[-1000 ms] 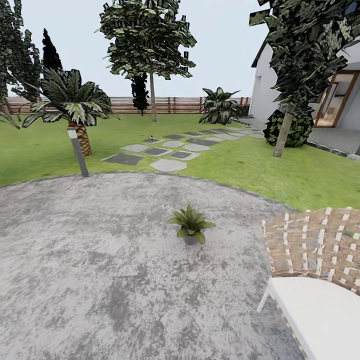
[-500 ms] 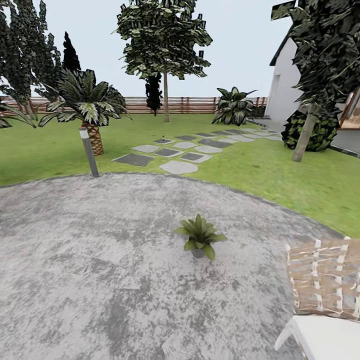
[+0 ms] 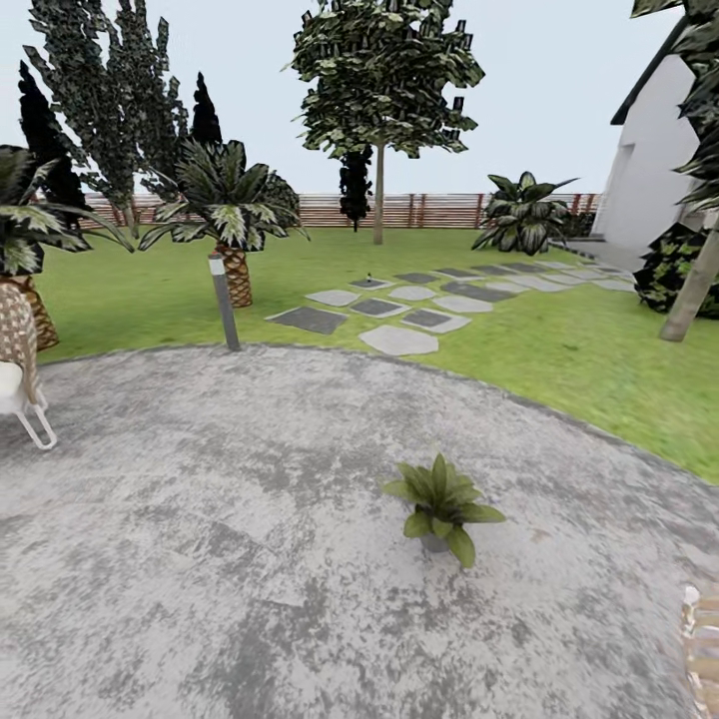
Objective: Pick up the pesticide atomizer in the garden and spray insectifuge to fully cover both potted plants in the garden.
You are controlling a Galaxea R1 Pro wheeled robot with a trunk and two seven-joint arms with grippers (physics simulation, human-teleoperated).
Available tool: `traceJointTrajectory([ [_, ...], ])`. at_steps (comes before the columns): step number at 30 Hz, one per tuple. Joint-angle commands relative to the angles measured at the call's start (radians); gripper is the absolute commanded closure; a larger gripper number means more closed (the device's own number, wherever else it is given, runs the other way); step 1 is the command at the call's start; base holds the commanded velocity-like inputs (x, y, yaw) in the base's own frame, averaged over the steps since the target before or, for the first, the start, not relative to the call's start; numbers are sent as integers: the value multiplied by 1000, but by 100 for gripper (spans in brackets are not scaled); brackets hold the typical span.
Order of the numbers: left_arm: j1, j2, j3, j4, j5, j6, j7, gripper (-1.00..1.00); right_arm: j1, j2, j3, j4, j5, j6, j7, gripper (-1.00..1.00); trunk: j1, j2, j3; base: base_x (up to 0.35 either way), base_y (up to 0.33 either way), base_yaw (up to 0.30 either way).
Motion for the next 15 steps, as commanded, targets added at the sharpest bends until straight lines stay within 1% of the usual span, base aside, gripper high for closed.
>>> traceJointTrajectory([
  [1, -1, 0, 4, 1, -1, -3, -1, -100, 0, 0, -1, 0, 1, -3, -2, -100, 0, 0, -1, 339, 0, 277],
  [13, -1, 0, 4, 1, -1, -3, -1, -100, 0, -1, -1, 0, 1, -3, -2, -100, 0, 0, -1, 339, 0, 276],
  [15, -1, 0, 4, 1, -1, -3, -1, -100, 0, -1, -1, 0, 1, -3, -1, -100, 0, 0, -1, 339, 0, 154],
])
